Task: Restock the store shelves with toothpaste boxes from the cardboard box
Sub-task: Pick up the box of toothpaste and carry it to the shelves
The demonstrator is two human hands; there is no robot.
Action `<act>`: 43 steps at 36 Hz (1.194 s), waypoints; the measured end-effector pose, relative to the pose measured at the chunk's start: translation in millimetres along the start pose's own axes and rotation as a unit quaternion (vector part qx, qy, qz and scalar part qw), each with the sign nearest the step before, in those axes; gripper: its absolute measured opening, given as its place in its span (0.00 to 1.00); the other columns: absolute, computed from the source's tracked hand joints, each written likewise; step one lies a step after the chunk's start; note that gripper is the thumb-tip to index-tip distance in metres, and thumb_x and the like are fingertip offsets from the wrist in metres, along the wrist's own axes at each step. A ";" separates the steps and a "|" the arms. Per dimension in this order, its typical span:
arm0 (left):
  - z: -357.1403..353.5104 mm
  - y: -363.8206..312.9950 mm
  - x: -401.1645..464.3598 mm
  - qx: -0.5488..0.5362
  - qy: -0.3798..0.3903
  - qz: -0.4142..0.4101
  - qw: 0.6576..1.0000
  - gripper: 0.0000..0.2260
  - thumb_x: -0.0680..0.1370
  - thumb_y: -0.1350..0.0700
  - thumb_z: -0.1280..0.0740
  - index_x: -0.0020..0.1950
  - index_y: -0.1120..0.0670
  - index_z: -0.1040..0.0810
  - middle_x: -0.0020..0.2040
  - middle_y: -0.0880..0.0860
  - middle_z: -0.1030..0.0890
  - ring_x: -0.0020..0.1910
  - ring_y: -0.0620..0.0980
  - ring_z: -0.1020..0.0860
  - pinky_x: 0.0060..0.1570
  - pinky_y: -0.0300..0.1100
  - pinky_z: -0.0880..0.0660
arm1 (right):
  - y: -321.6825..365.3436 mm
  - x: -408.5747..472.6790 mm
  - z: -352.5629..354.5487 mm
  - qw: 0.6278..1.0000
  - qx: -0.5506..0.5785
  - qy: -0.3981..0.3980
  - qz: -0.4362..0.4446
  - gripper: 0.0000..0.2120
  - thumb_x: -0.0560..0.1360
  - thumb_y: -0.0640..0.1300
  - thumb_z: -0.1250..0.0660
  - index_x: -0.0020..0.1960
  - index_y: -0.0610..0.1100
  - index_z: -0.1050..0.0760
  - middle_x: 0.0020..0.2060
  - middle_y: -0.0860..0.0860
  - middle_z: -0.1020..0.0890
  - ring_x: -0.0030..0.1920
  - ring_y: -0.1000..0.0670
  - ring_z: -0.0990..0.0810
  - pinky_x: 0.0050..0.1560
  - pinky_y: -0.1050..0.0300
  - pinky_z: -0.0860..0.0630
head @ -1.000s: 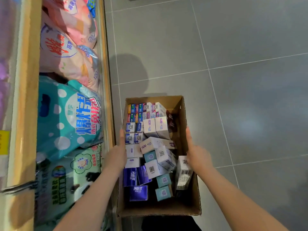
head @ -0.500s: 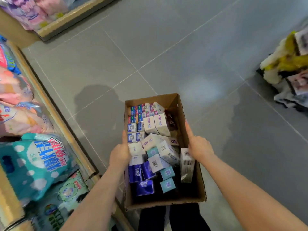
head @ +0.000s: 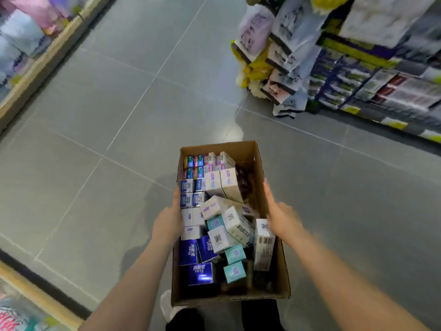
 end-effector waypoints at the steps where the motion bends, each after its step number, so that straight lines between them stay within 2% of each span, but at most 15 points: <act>1: -4.2 -24.6 2.6 0.008 0.007 -0.011 1.000 0.40 0.76 0.49 0.36 0.75 0.43 0.64 0.51 0.61 0.19 0.46 0.59 0.20 0.46 0.50 0.23 | -22.7 -1.0 7.1 1.000 0.009 -0.001 -0.010 0.49 0.75 0.34 0.40 0.68 0.59 0.78 0.42 0.44 0.25 0.36 0.49 0.29 0.41 0.54 0.31; 4: -18.7 -93.1 8.3 0.026 0.030 -0.053 0.998 0.44 0.74 0.47 0.34 0.73 0.39 0.68 0.50 0.59 0.19 0.45 0.58 0.20 0.46 0.51 0.22 | -90.0 -5.0 23.5 0.999 0.020 -0.027 -0.030 0.48 0.76 0.35 0.41 0.62 0.58 0.82 0.45 0.43 0.22 0.37 0.48 0.28 0.40 0.55 0.31; 8: -38.0 -184.1 19.9 0.088 0.059 -0.105 0.989 0.44 0.76 0.49 0.35 0.73 0.42 0.70 0.52 0.59 0.20 0.47 0.57 0.20 0.44 0.46 0.24 | -167.9 -20.1 48.3 0.994 0.057 -0.058 -0.074 0.47 0.76 0.34 0.41 0.65 0.57 0.79 0.47 0.42 0.20 0.40 0.48 0.22 0.42 0.54 0.25; 12: -61.5 -283.4 29.5 0.132 0.047 -0.173 0.975 0.35 0.79 0.55 0.40 0.76 0.49 0.62 0.56 0.60 0.21 0.51 0.58 0.21 0.47 0.46 0.27 | -248.2 -38.4 67.4 0.979 0.095 -0.071 -0.168 0.38 0.77 0.37 0.41 0.76 0.52 0.62 0.59 0.41 0.25 0.54 0.44 0.22 0.51 0.52 0.25; 14: -72.7 -326.3 35.7 0.087 0.059 -0.192 0.976 0.30 0.81 0.56 0.43 0.77 0.48 0.56 0.59 0.61 0.23 0.54 0.60 0.22 0.49 0.47 0.26 | -280.3 -45.6 75.2 0.973 0.101 -0.071 -0.197 0.36 0.77 0.37 0.40 0.76 0.49 0.57 0.58 0.42 0.24 0.52 0.44 0.21 0.49 0.53 0.24; 17: -93.8 -383.7 44.9 0.114 0.107 -0.225 0.962 0.30 0.81 0.52 0.44 0.77 0.46 0.58 0.62 0.62 0.26 0.57 0.59 0.24 0.53 0.46 0.30 | -323.6 -60.3 85.9 0.962 0.111 -0.062 -0.244 0.34 0.76 0.37 0.39 0.75 0.46 0.53 0.54 0.43 0.22 0.51 0.45 0.21 0.50 0.53 0.23; 18: -103.0 -404.0 49.3 0.125 0.110 -0.243 0.955 0.31 0.81 0.52 0.43 0.76 0.45 0.60 0.60 0.62 0.24 0.55 0.59 0.23 0.51 0.46 0.29 | -341.4 -65.0 86.7 0.956 0.120 -0.066 -0.258 0.34 0.76 0.37 0.39 0.76 0.46 0.54 0.53 0.44 0.22 0.51 0.45 0.20 0.51 0.52 0.22; 20: -117.5 -448.4 54.3 0.154 0.115 -0.283 0.940 0.35 0.79 0.50 0.41 0.74 0.41 0.65 0.54 0.61 0.21 0.50 0.60 0.21 0.49 0.49 0.25 | -376.8 -72.5 86.8 0.946 0.145 -0.095 -0.275 0.42 0.75 0.38 0.39 0.75 0.52 0.66 0.49 0.45 0.21 0.48 0.45 0.20 0.50 0.51 0.23; 23: -137.9 -515.2 55.0 0.171 0.135 -0.326 0.920 0.37 0.77 0.46 0.38 0.75 0.41 0.63 0.51 0.59 0.19 0.45 0.57 0.20 0.46 0.50 0.23 | -428.6 -83.2 85.7 0.930 0.178 -0.133 -0.293 0.49 0.74 0.40 0.38 0.67 0.56 0.79 0.46 0.45 0.22 0.46 0.45 0.20 0.48 0.52 0.23; 28: -180.7 -605.6 36.6 0.183 0.156 -0.382 0.892 0.35 0.77 0.43 0.37 0.73 0.38 0.60 0.53 0.55 0.20 0.45 0.53 0.20 0.45 0.46 0.24 | -497.9 -114.7 74.5 0.899 0.197 -0.166 -0.354 0.50 0.73 0.39 0.36 0.70 0.53 0.76 0.43 0.46 0.21 0.42 0.46 0.20 0.44 0.52 0.22; 31: -212.5 -656.8 10.8 0.205 0.176 -0.409 0.872 0.36 0.77 0.43 0.37 0.74 0.38 0.60 0.52 0.53 0.22 0.47 0.53 0.20 0.46 0.45 0.25 | -544.9 -135.0 54.9 0.878 0.242 -0.177 -0.373 0.53 0.71 0.38 0.35 0.67 0.59 0.79 0.41 0.44 0.20 0.40 0.45 0.20 0.44 0.48 0.21; 34: -247.7 -706.1 -17.8 0.187 0.200 -0.432 0.859 0.31 0.78 0.44 0.39 0.75 0.40 0.54 0.44 0.46 0.25 0.46 0.51 0.21 0.45 0.42 0.28 | -591.1 -158.7 40.7 0.850 0.286 -0.184 -0.403 0.50 0.72 0.39 0.37 0.70 0.59 0.77 0.43 0.43 0.20 0.42 0.43 0.19 0.44 0.48 0.21; 36: -271.9 -732.8 -32.7 0.185 0.217 -0.430 0.856 0.26 0.79 0.44 0.41 0.74 0.38 0.51 0.40 0.44 0.26 0.39 0.45 0.23 0.43 0.41 0.29 | -620.2 -176.3 35.6 0.845 0.286 -0.166 -0.420 0.49 0.73 0.40 0.37 0.71 0.57 0.76 0.45 0.43 0.20 0.44 0.42 0.20 0.43 0.51 0.23; 39: -312.9 -770.8 -61.4 0.199 0.240 -0.453 0.835 0.33 0.78 0.46 0.38 0.75 0.39 0.57 0.48 0.50 0.21 0.36 0.43 0.26 0.40 0.39 0.28 | -667.5 -203.5 31.2 0.842 0.282 -0.140 -0.439 0.47 0.73 0.39 0.38 0.73 0.54 0.73 0.47 0.43 0.21 0.46 0.42 0.20 0.43 0.53 0.28; 43: -373.6 -825.5 -103.4 0.265 0.251 -0.464 0.807 0.31 0.77 0.46 0.36 0.75 0.46 0.48 0.54 0.54 0.20 0.46 0.51 0.20 0.46 0.45 0.23 | -737.2 -245.2 9.6 0.825 0.294 -0.156 -0.458 0.45 0.73 0.35 0.41 0.73 0.53 0.72 0.46 0.42 0.20 0.45 0.41 0.20 0.40 0.54 0.31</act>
Point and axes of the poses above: each hand's wrist, its own x-axis towards the middle knuckle, its own z-axis out of the back of the hand, y = z × x, the point moved 1 cm from there along x, towards the middle knuckle
